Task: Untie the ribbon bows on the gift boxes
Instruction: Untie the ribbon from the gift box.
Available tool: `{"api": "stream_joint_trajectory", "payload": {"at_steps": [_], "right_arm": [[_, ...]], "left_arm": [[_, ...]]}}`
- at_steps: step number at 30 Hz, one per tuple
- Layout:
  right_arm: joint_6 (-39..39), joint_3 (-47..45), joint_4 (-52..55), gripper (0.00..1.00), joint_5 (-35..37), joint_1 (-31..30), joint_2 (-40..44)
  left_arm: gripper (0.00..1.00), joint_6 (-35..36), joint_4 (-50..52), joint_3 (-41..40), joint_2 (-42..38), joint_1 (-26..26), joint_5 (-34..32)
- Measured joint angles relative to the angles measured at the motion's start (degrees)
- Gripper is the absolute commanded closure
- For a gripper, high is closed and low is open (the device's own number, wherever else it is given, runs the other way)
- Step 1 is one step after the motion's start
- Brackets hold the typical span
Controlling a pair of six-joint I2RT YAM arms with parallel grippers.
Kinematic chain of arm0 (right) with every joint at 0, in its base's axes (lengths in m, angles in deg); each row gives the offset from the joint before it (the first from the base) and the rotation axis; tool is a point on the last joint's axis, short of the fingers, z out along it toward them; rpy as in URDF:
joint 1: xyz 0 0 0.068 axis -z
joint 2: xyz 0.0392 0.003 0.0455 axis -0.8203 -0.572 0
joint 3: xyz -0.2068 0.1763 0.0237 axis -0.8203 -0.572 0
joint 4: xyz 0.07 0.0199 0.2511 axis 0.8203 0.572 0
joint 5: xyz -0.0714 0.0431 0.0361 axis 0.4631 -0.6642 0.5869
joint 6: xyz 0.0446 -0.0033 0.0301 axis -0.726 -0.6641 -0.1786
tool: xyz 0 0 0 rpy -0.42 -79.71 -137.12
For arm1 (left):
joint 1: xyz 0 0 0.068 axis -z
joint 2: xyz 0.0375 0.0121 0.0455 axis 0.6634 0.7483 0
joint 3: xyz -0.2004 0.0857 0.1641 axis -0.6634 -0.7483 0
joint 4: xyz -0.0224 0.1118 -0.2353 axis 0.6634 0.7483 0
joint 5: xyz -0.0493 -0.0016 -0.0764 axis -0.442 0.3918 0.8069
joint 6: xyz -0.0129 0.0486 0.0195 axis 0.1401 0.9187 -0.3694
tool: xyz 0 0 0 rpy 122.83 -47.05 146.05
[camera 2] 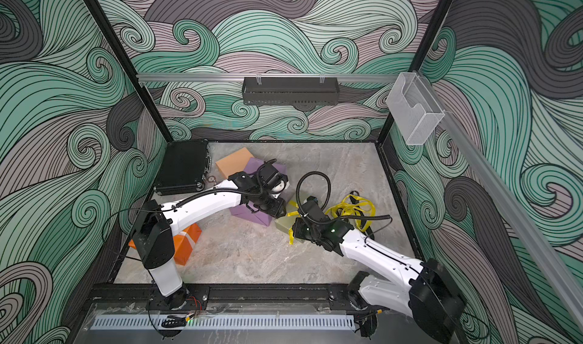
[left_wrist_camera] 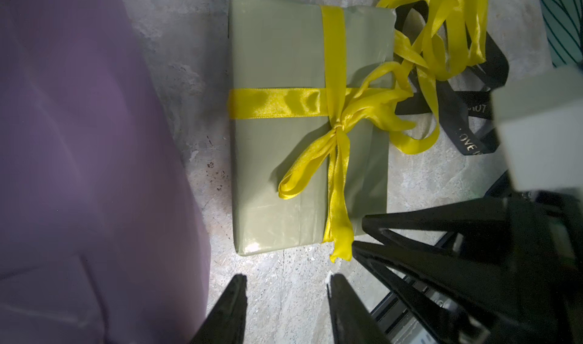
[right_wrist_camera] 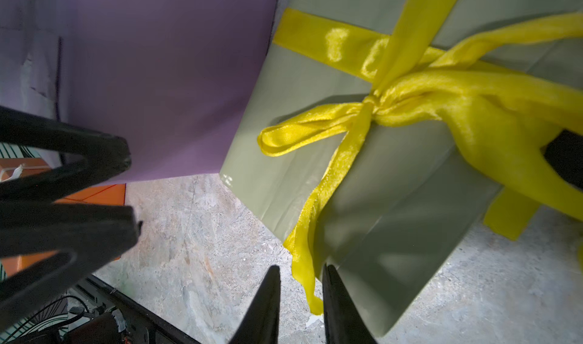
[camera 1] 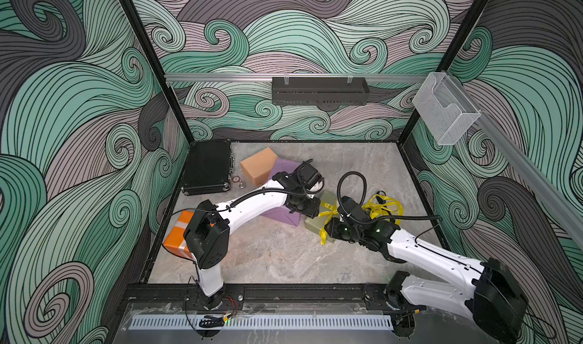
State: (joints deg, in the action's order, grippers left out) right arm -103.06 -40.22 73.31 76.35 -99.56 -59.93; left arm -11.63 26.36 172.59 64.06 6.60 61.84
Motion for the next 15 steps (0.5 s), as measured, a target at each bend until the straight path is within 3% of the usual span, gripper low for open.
{"api": "stream_joint_trajectory", "payload": {"at_steps": [5,10,15], "right_arm": [[0.15,2.10,0.15,0.77,0.94,-0.57,-3.93],[0.57,2.69,0.48,1.00,2.08,-0.68,-5.09],[1.29,2.97,1.38,1.00,2.40,-0.76,-5.18]], "left_arm": [[0.57,-0.26,0.07,0.09,0.70,0.00,0.02],[0.57,-0.33,0.11,0.09,0.94,0.04,0.02],[0.58,-0.46,0.11,0.11,1.31,0.15,0.02]]}}
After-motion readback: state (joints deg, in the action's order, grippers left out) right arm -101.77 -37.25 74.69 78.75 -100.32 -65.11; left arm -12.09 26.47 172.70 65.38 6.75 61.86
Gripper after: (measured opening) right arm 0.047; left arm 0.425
